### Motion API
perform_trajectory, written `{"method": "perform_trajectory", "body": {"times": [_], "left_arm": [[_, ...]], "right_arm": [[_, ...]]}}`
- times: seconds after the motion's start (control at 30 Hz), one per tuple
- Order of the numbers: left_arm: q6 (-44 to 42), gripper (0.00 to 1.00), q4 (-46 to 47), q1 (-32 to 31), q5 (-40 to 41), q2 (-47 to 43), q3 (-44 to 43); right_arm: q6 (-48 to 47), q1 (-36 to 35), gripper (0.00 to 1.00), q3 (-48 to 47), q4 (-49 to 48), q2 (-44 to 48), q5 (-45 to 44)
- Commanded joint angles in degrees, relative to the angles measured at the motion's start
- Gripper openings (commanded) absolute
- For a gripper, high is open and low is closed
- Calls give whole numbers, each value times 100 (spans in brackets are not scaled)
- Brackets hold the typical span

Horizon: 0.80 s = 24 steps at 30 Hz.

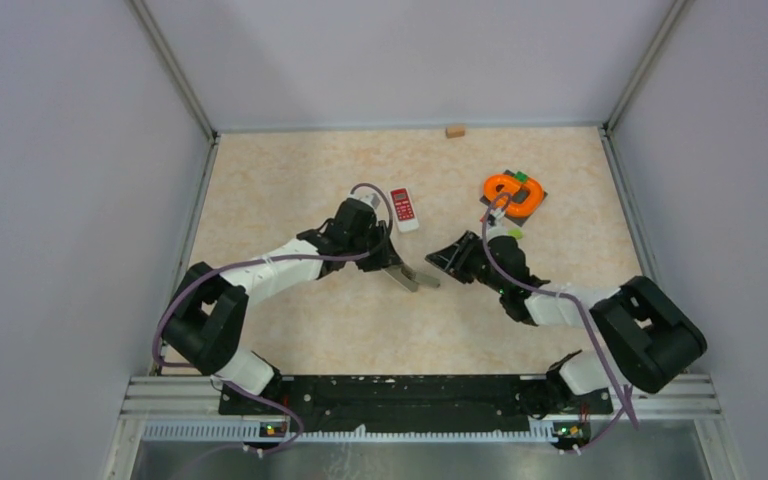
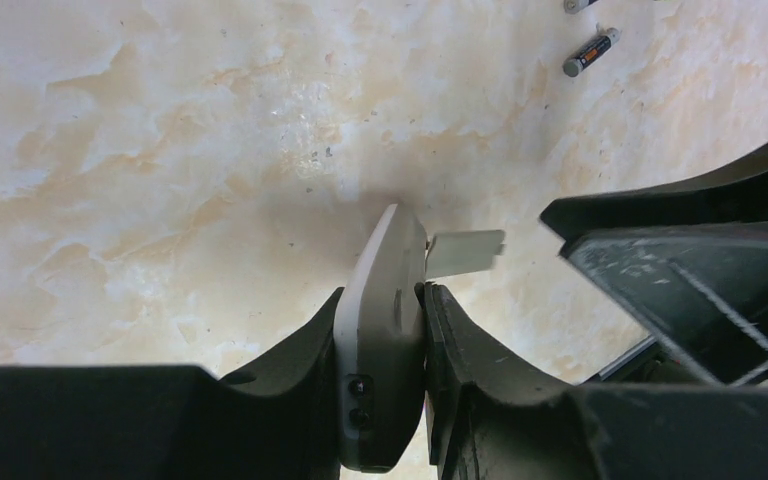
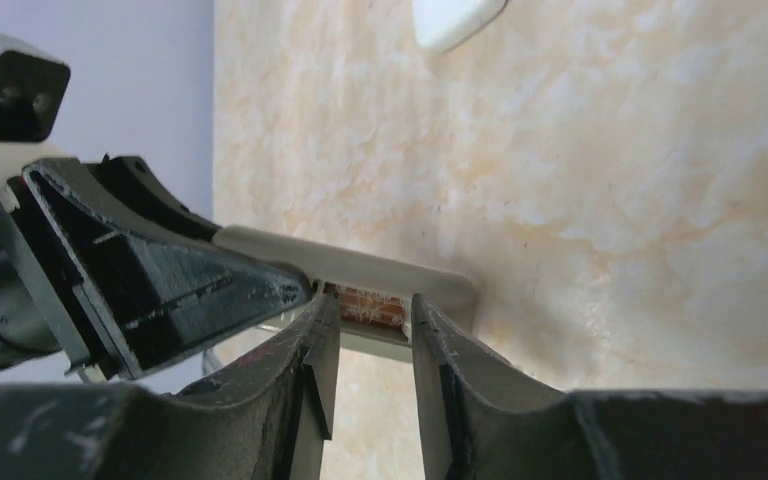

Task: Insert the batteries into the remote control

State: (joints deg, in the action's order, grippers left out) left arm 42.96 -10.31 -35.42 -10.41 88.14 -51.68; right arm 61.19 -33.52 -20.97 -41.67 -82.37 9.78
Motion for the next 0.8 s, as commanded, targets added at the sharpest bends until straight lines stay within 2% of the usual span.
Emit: {"method": "perform_trajectory", "body": {"times": [0.0, 0.13, 0.27, 0.37, 0.5, 0.6, 0.77], "left_arm": [[-715, 0, -1609, -26, 833, 311, 98], [-843, 0, -1676, -19, 852, 233, 40], [-1082, 0, -1611, -22, 711, 62, 10], [-1679, 0, -1558, -18, 135, -143, -112], [-2453, 0, -1669, -34, -1092, -552, -339], [-2831, 0, -1788, -32, -1756, -946, -465], [-3508, 0, -1648, -28, -3058, -1619, -622]], "right_arm": [[-996, 32, 35, -612, 2077, 638, -916], [-1305, 64, 37, -756, 2671, 906, -1178], [-1829, 66, 40, -860, 2830, 1032, -846], [-2550, 65, 46, -899, 2659, 1165, -132], [-3356, 65, 61, -875, 2392, 1520, 1100], [-3873, 65, 64, -961, 2447, 1745, 2135], [-4160, 45, 66, -1119, 2429, 1784, 3255]]}}
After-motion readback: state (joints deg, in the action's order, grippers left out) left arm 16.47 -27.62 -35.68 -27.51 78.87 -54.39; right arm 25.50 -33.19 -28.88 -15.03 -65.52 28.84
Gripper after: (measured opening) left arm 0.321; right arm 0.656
